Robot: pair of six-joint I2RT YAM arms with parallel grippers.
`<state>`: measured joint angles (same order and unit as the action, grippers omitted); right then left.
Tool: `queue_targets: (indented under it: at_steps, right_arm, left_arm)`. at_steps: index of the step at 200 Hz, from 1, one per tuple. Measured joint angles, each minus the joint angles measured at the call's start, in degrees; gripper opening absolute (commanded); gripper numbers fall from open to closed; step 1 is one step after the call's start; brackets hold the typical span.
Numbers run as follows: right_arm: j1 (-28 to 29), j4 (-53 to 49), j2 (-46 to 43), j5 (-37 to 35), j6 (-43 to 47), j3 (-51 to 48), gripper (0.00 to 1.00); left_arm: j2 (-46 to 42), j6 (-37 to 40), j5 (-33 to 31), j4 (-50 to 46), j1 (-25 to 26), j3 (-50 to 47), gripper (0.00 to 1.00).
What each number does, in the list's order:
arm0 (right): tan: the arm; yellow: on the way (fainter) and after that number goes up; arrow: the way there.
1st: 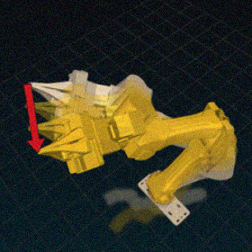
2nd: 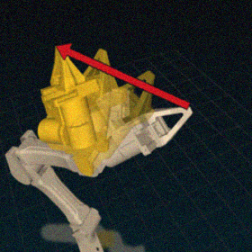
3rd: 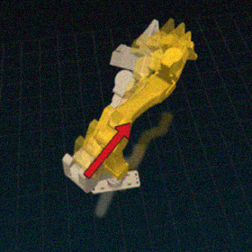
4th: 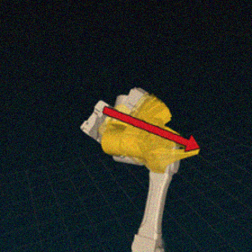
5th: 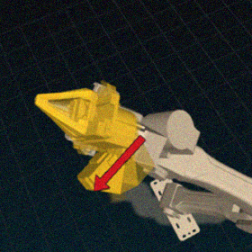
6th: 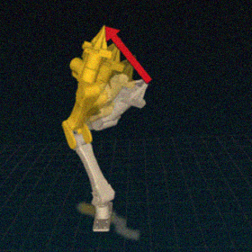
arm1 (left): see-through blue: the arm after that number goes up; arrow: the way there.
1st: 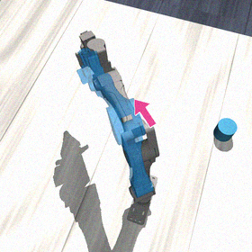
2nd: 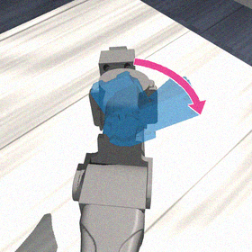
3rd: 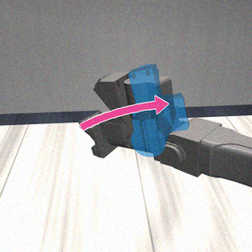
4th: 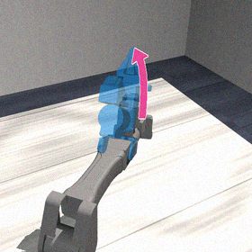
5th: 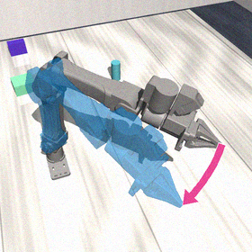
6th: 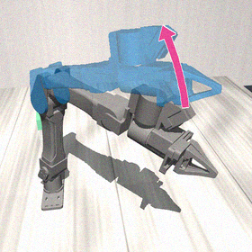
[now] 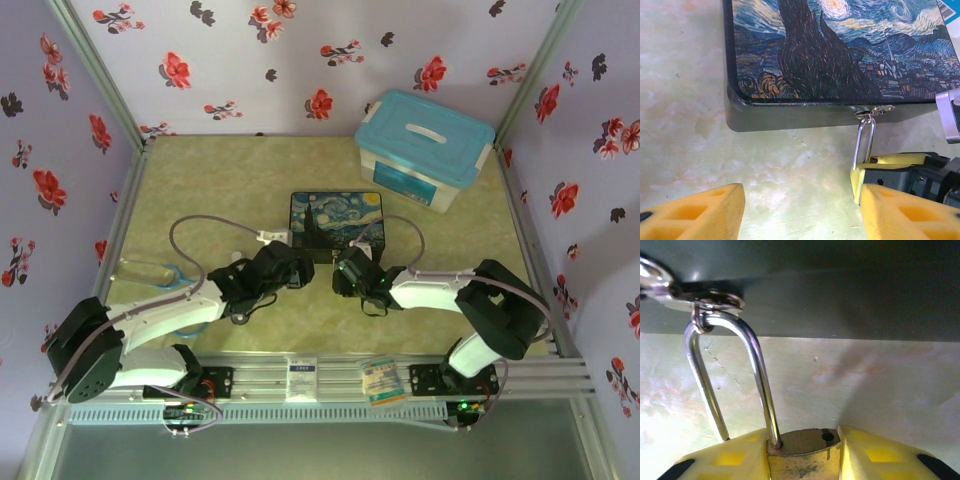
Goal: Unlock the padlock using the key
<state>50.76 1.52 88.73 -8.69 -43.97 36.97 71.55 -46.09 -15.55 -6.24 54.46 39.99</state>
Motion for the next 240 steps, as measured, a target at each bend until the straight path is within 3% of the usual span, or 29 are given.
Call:
queue_targets:
  at_steps: [54, 127, 195, 220, 240]
  right_arm:
    - [0.2, 4.7, -1.0, -0.2, -2.8, -2.8, 0.27]
    - [0.9, 17.8, -1.9, -2.4, -16.9, -9.6, 0.25]
    - [2.7, 25.3, 1.1, -7.5, -24.9, -10.6, 0.22]
    - [3.3, 24.1, 2.1, -8.6, -25.1, -9.0, 0.22]
    - [3.6, 24.0, 2.6, -9.2, -25.1, -8.6, 0.22]
  left_arm:
    - [5.4, 8.9, -2.1, -3.7, -3.8, 10.9, 0.68]
    - [29.1, 28.4, -2.4, -4.7, -5.9, 29.8, 0.59]
    - [31.2, 31.5, -2.4, 0.6, -5.7, 27.1, 0.58]
    - [29.5, 30.1, -2.9, 5.4, -5.9, 23.1, 0.63]
    - [26.9, 27.3, -2.9, 4.6, -6.5, 21.0, 0.76]
